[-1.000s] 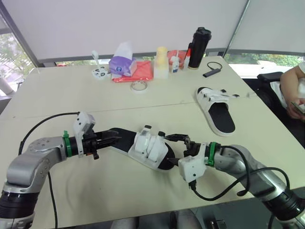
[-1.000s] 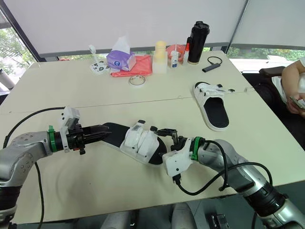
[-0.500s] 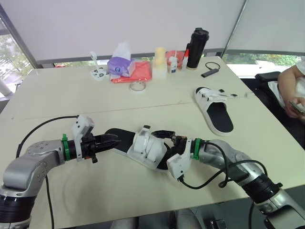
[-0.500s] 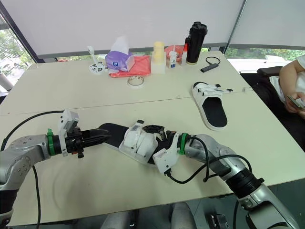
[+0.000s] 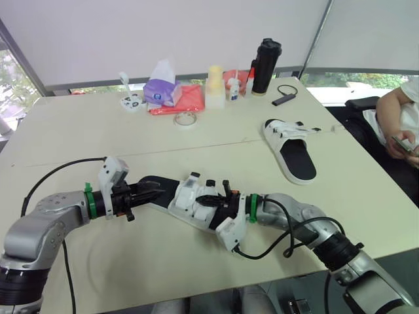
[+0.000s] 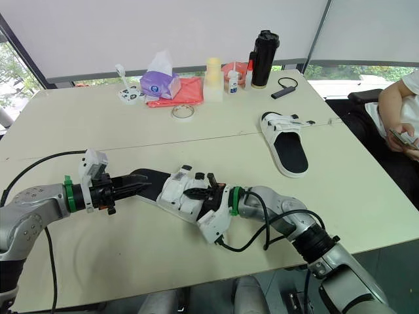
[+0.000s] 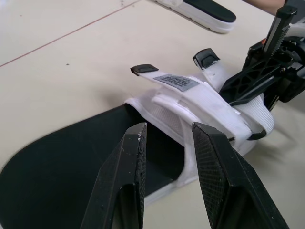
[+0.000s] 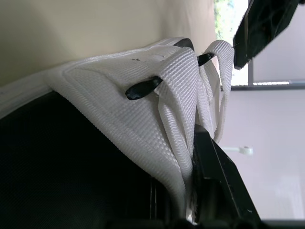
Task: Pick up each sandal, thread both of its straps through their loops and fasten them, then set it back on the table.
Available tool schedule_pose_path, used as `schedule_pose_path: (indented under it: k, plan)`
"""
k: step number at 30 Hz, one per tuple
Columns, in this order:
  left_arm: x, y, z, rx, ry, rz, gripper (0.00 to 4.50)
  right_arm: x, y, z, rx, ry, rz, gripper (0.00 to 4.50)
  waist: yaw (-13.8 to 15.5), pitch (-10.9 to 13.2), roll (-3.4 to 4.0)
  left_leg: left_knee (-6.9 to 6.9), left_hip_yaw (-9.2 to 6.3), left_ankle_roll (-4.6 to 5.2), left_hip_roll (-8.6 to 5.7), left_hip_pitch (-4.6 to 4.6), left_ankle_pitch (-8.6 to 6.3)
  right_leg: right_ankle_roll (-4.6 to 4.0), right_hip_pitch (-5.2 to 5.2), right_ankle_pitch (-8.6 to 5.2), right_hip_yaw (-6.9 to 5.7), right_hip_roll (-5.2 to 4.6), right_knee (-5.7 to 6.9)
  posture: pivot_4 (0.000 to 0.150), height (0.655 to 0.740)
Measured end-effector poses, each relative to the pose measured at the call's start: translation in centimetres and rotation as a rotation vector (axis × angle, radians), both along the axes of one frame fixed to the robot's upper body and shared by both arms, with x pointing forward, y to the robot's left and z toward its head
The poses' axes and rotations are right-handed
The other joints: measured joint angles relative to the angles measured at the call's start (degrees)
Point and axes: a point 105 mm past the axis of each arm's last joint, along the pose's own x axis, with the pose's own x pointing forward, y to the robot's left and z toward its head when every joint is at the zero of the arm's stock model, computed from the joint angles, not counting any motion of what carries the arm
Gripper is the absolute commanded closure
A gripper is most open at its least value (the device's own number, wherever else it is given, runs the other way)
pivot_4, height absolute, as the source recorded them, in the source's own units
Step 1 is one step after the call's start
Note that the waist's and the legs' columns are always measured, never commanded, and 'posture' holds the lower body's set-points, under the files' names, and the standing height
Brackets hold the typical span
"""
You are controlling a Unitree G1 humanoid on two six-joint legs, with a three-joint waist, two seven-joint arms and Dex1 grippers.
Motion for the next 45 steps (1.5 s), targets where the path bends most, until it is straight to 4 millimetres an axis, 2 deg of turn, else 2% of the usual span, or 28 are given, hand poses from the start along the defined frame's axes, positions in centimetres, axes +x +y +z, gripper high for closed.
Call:
schedule_pose_path:
  k: [2,8,10,14,17,20,22,24,27,33,36,39,41,42,45]
  plan:
    - [0.0,0.2,0.1,-0.002,-0.004,0.012,2.99,0.8,-0.3,0.7,0.042,-0.024,-0.049,4.48,0.1,0.0,-0.01,0.01,0.0,-0.01,0.0,0.0,0.0,0.0,0.0,0.0,0.01,0.0,0.0,0.15,0.74]
    - [0.2,0.1,0.0,-0.018,-0.007,0.026,2.99,5.9,-2.2,5.4,0.239,-0.103,-0.358,4.48,0.2,0.0,-0.01,0.01,0.01,-0.08,0.0,0.0,0.05,-0.01,0.0,0.01,0.02,0.0,0.04,0.15,0.74]
    - [0.2,0.1,0.1,-0.022,-0.01,0.027,2.99,7.3,-3.3,5.5,0.244,-0.099,-0.464,4.48,0.2,0.0,-0.01,0.0,0.01,-0.08,-0.01,0.0,0.05,0.0,0.0,0.01,0.02,0.0,0.04,0.15,0.74]
    - [0.3,0.0,0.1,-0.027,-0.015,0.027,2.99,8.8,-4.1,3.5,0.195,-0.047,-0.606,4.48,-0.1,0.0,0.0,-0.07,0.04,-0.08,-0.01,0.0,0.05,0.0,-0.06,0.01,0.02,0.01,0.06,0.15,0.74]
    - [0.5,-0.2,0.1,-0.028,-0.016,0.024,2.99,10.2,-2.8,2.9,0.168,-0.004,-0.68,4.48,-0.9,0.1,0.02,-0.08,0.05,-0.09,0.0,0.0,0.07,0.02,-0.17,0.02,0.06,0.03,0.25,0.15,0.74]
    - [0.6,-0.5,0.1,-0.032,-0.017,0.015,2.99,10.7,-0.9,4.4,0.196,-0.017,-0.675,4.48,-1.3,0.1,0.01,-0.08,0.02,-0.1,0.0,0.0,0.07,0.12,-0.24,0.06,0.07,0.03,0.46,0.15,0.74]
    - [0.6,-0.5,0.1,-0.032,-0.017,0.015,2.99,10.6,0.0,5.4,0.208,-0.057,-0.639,4.48,-1.4,0.1,0.01,-0.1,0.01,-0.1,0.0,0.0,0.07,0.14,-0.26,0.06,0.06,0.03,0.49,0.15,0.74]
    - [0.7,-0.5,0.1,-0.031,-0.018,0.017,2.99,10.2,0.4,5.7,0.202,-0.096,-0.583,4.48,-1.1,0.1,0.0,-0.1,0.0,-0.1,-0.01,0.0,0.07,0.16,-0.26,0.05,0.06,0.02,0.48,0.15,0.74]
    - [0.7,-0.4,0.0,-0.032,-0.016,0.018,2.99,7.7,0.2,4.8,0.147,-0.154,-0.401,4.48,-0.8,0.1,-0.01,-0.09,0.01,-0.11,-0.04,-0.01,0.07,0.14,-0.22,0.01,0.06,-0.01,0.45,0.15,0.74]
    - [1.0,-0.3,0.6,-0.028,-0.016,-0.016,2.99,2.7,-1.0,2.0,-0.024,-0.16,-0.036,4.48,-1.2,0.2,-0.05,-0.06,0.01,-0.11,-0.02,0.05,0.08,0.02,-0.21,-0.06,0.07,0.01,0.52,0.15,0.74]
    - [1.4,-0.1,1.7,-0.019,-0.035,-0.039,2.99,0.7,-0.9,1.5,-0.086,-0.159,0.132,4.48,-1.6,0.2,-0.08,-0.08,0.05,-0.12,-0.01,0.18,0.08,0.01,-0.13,-0.07,0.12,0.01,0.53,0.15,0.74]
    - [1.5,-0.3,2.3,-0.022,-0.037,-0.074,2.99,-0.2,-0.3,1.8,-0.098,-0.169,0.247,4.48,-1.6,0.2,-0.09,-0.1,0.05,-0.12,0.0,0.21,0.08,0.0,-0.13,-0.1,0.14,0.02,0.56,0.15,0.74]
    - [1.4,-0.4,2.2,-0.011,-0.022,-0.103,2.99,-0.3,-0.2,2.1,-0.117,-0.177,0.292,3.6,-1.5,0.3,-0.09,-0.09,0.05,-0.12,0.0,0.21,0.08,0.0,-0.11,-0.11,0.14,0.02,0.55,0.15,0.74]
    - [1.4,-0.5,2.1,-0.001,-0.013,-0.119,2.99,-0.2,-0.2,2.2,-0.126,-0.181,0.309,3.29,-1.5,0.3,-0.09,-0.09,0.06,-0.12,0.0,0.21,0.09,0.0,-0.1,-0.11,0.14,0.02,0.55,0.15,0.74]
    - [1.4,-1.1,1.3,0.051,0.003,-0.171,2.99,-0.2,0.0,2.1,-0.151,-0.164,0.338,1.76,-1.2,0.3,-0.1,-0.07,0.05,-0.12,-0.01,0.22,0.09,-0.01,-0.05,-0.11,0.14,0.01,0.53,0.15,0.74]
